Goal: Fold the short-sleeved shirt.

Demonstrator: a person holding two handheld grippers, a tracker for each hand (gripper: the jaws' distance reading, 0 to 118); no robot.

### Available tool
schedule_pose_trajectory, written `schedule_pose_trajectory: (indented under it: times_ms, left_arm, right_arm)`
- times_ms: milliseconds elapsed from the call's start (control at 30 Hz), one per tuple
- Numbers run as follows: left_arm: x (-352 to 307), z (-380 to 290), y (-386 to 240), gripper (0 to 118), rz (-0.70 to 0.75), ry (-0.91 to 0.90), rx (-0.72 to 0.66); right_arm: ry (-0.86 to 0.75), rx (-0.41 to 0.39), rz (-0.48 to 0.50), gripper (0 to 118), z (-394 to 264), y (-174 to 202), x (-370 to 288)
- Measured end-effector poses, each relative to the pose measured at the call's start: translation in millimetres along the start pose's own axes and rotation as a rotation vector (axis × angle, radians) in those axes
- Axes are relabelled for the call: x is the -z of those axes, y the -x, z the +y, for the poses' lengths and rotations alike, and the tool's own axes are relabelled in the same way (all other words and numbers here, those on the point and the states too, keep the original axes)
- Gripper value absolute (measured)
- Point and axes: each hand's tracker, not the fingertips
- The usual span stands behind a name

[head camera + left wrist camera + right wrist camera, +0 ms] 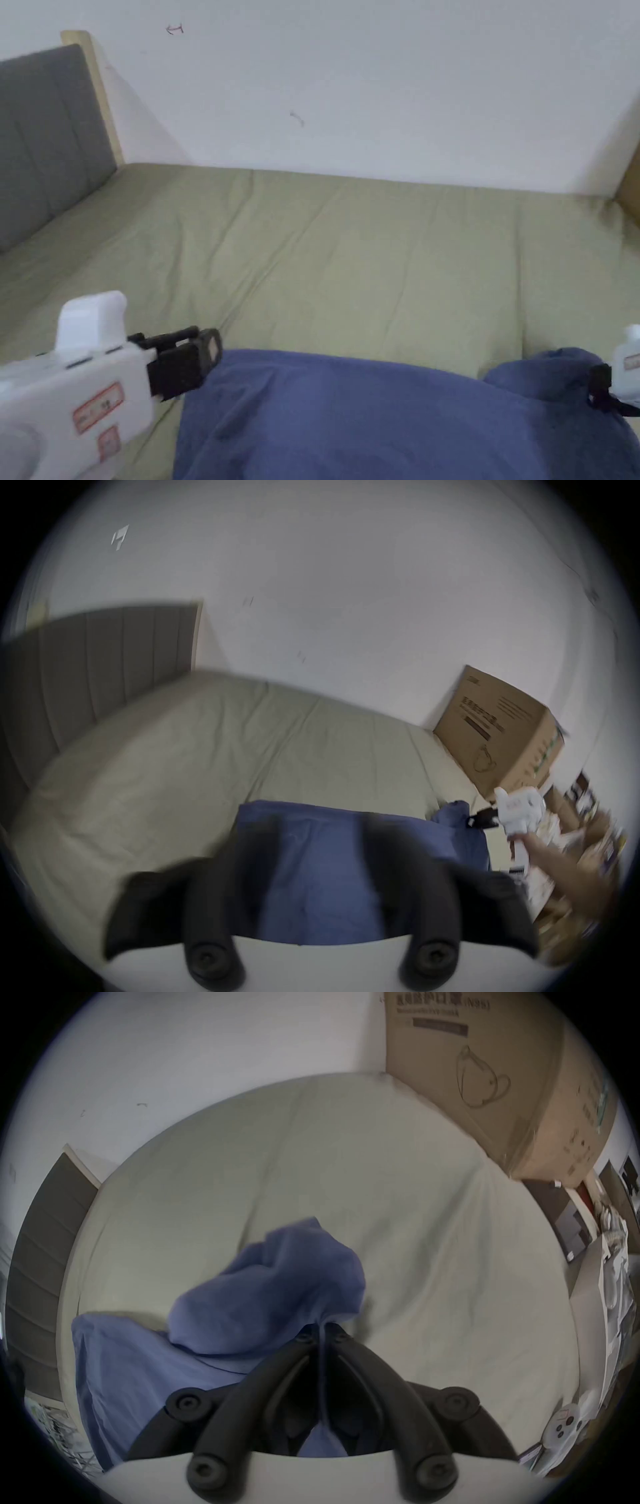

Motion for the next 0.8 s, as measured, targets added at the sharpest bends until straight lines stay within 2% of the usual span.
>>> schedule_pose_trajectory:
  times_ms: [33, 67, 133, 167, 200, 267, 367, 433, 467, 500, 533, 567, 600, 667, 700, 767, 800]
  left_arm:
    - [32.5, 12.4, 16.2, 98, -0.020, 0.046, -0.075]
    - [58.6, 20.1, 28.0, 100, -0.014, 0.094, -0.116]
    - [114.8, 33.4, 56.1, 98, 0.048, 0.197, -0.263]
    - [142.8, 35.9, 67.4, 98, 0.068, 0.249, -0.292]
    - [162.3, 36.1, 73.6, 97, 0.132, 0.269, -0.281]
    - [198.9, 32.2, 75.6, 96, 0.299, 0.320, -0.138]
    - [226.8, 18.6, 71.7, 87, 0.356, 0.431, -0.039]
    - [229.7, 11.1, 67.8, 83, 0.336, 0.467, -0.040]
    - [231.9, 7.9, 61.9, 79, 0.365, 0.488, -0.008]
    - [230.4, 4.5, 49.3, 71, 0.431, 0.469, 0.084]
    - [227.7, 3.1, 39.9, 50, 0.420, 0.464, 0.139]
    - [223.9, 2.3, 34.6, 18, 0.393, 0.474, 0.176]
    - [225.6, 0.3, 22.2, 2, 0.425, 0.512, 0.221]
    - [218.1, 4.9, 13.8, 2, 0.403, 0.496, 0.259]
    - [214.6, 10.1, 11.8, 1, 0.293, 0.516, 0.191]
    - [205.3, 16.9, 2.7, 2, 0.341, 0.486, 0.190]
    - [199.1, 22.9, -1.7, 1, 0.318, 0.465, 0.204]
  right_arm:
    - [-0.023, -0.008, 0.025, 1, 1.4, 1.2, -3.9]
    - [-0.022, -0.009, 0.028, 1, 5.1, 1.7, -4.0]
    - [-0.024, 0.001, 0.035, 1, 6.6, 3.5, -7.0]
    - [-0.020, 0.004, 0.048, 1, 6.9, 4.3, -7.5]
    - [-0.018, 0.003, 0.054, 1, 8.9, 5.4, -7.6]
    - [-0.025, -0.015, 0.050, 1, 8.1, 9.3, -7.8]
    - [-0.019, -0.022, 0.073, 1, 9.7, 11.0, -7.2]
    - [-0.018, -0.049, 0.069, 1, 7.9, 14.4, -5.8]
    - [-0.016, -0.062, 0.064, 1, 8.4, 16.6, -5.6]
    - [-0.016, -0.068, 0.060, 1, 7.6, 17.7, -5.1]
    - [-0.016, -0.067, 0.061, 1, 7.1, 17.5, -5.0]
    - [-0.016, -0.065, 0.062, 1, 6.8, 17.3, -5.0]
    - [-0.016, -0.058, 0.071, 1, 7.5, 17.7, -5.2]
    - [-0.017, -0.057, 0.069, 1, 7.4, 18.3, -6.3]
    - [-0.019, -0.056, 0.067, 1, 7.1, 18.5, -7.0]
    - [-0.040, -0.052, 0.072, 1, 8.6, 18.2, -5.7]
    - [-0.066, -0.051, 0.067, 1, 9.7, 17.9, -5.9]
